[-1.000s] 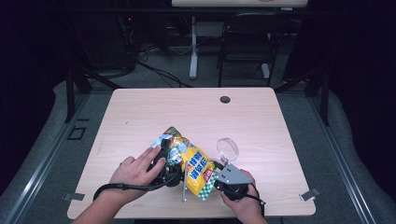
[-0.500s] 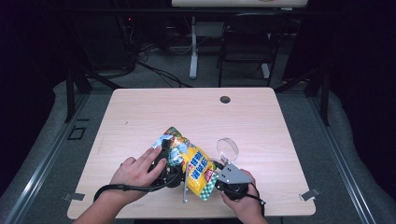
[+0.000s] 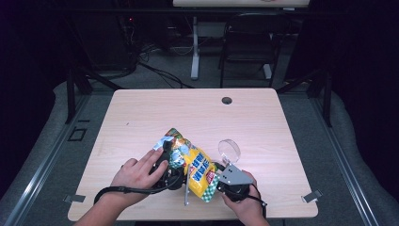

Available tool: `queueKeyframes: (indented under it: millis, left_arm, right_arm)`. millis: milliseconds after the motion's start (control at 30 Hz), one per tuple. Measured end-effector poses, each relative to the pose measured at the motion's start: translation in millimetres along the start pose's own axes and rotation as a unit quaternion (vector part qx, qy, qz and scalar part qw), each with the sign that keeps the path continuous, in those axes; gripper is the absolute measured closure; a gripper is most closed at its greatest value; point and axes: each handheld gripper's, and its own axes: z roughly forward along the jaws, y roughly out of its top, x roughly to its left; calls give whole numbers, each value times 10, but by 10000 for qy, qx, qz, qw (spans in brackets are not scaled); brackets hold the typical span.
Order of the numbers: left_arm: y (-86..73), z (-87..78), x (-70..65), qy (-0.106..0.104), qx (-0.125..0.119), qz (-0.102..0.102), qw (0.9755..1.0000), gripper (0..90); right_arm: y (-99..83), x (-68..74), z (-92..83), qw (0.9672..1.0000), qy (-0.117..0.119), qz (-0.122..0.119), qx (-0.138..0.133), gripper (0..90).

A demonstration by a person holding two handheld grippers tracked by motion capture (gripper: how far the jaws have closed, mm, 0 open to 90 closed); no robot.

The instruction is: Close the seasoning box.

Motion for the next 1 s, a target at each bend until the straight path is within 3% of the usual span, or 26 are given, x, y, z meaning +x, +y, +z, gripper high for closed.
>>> queueKeyframes:
  millis: [1000]
  left_arm:
    - [33,-41,37,-30,-44,129,9999,596]
  right_arm:
    - [-1,1,24,10000,86,45,-9,706]
